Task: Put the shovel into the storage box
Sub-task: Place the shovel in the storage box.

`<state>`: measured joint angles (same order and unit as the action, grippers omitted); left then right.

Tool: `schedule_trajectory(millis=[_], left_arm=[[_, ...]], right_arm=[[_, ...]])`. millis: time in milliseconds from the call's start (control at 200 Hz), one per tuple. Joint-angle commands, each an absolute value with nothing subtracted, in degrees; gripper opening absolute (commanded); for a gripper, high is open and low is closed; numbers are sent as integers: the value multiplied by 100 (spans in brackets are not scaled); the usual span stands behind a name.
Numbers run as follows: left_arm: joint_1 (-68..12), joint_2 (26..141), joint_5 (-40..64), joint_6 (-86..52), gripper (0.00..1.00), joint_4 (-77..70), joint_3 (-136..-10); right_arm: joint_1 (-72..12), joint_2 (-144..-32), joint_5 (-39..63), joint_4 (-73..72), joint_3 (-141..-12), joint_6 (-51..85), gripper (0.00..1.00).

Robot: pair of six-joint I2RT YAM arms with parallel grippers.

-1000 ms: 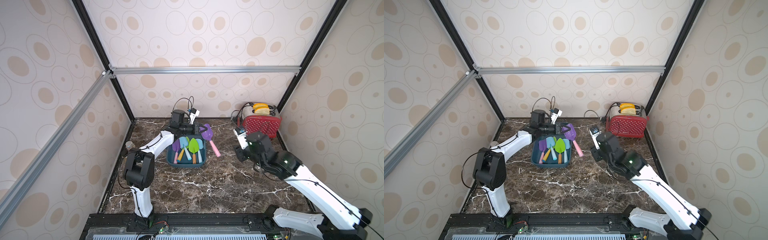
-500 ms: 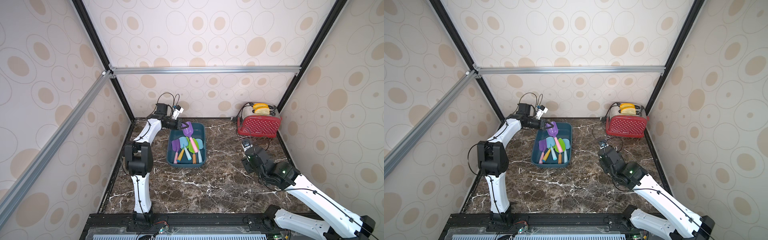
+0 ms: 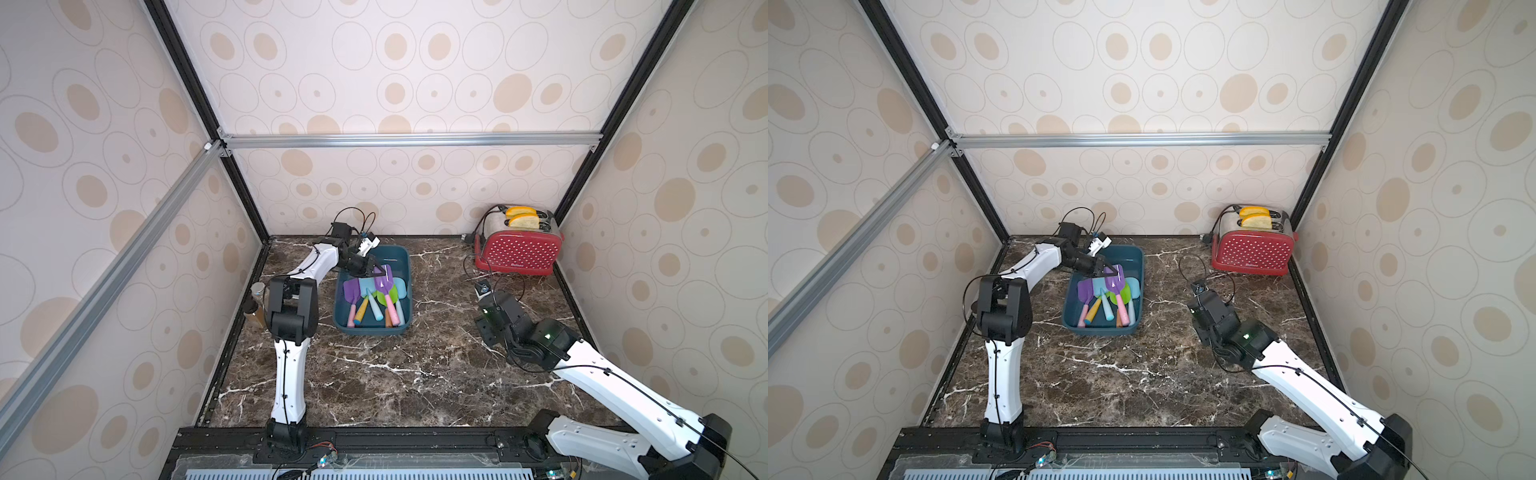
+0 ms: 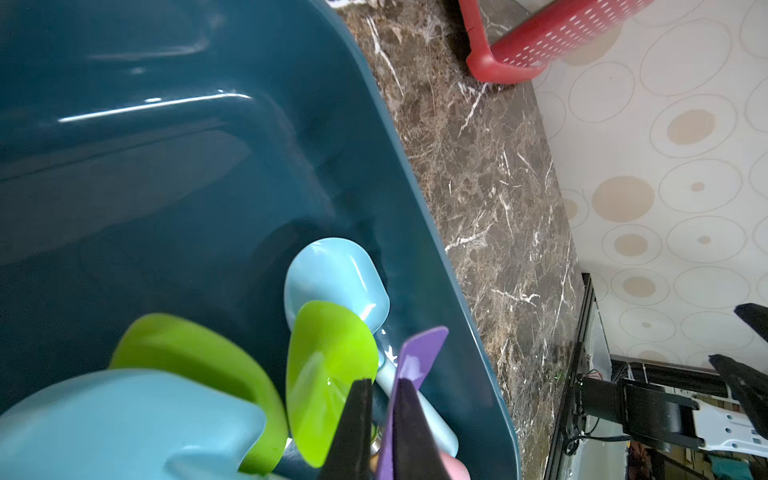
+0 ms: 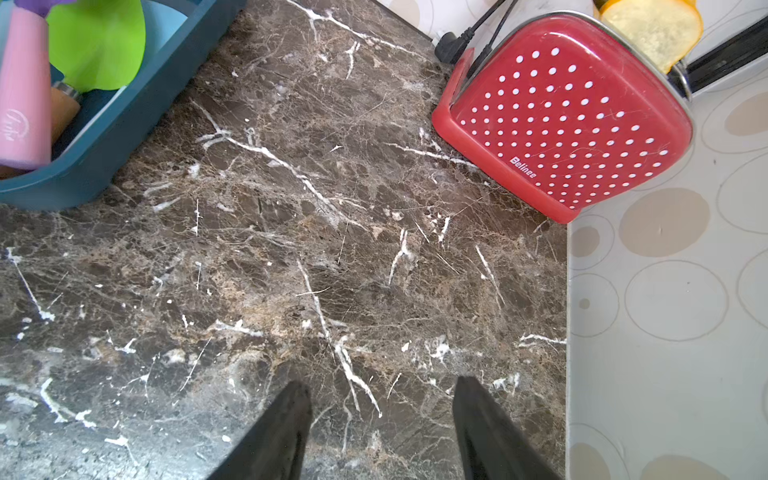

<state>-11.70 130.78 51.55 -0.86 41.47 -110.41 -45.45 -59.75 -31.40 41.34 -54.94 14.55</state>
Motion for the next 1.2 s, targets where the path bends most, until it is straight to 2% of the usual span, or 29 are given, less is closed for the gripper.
schedule_trajectory(millis=[0,200,441,556,701,871,1192], left_arm=[[-1466,13394,4884,230,0,4593,-11425],[-1529,13518,4678,71,2,4528,-11504],[-1525,13695,4597,-69,15,4538,-11704],[-1529,13690,4597,-126,26,4491,-11696],[-1529,13641,4474,-193,31,4418,-11705],[-1528,13412,3890,-141,38,4589,-11825],[-1529,13035,2391,146,44,5391,-12081]], right_arm=[[-4503,-5984,-3076,4018,-5415,1494,61],[-4490,-5947,-3039,4034,-5354,1507,61],[-4479,-5785,-3028,3841,-5171,1503,63],[-4435,-5771,-2993,3670,-5080,1418,67],[-4395,-5937,-2971,3718,-5183,1389,68],[-4391,-5959,-2901,3665,-5185,1406,68],[-4374,-5921,-2897,3696,-5297,1371,69]])
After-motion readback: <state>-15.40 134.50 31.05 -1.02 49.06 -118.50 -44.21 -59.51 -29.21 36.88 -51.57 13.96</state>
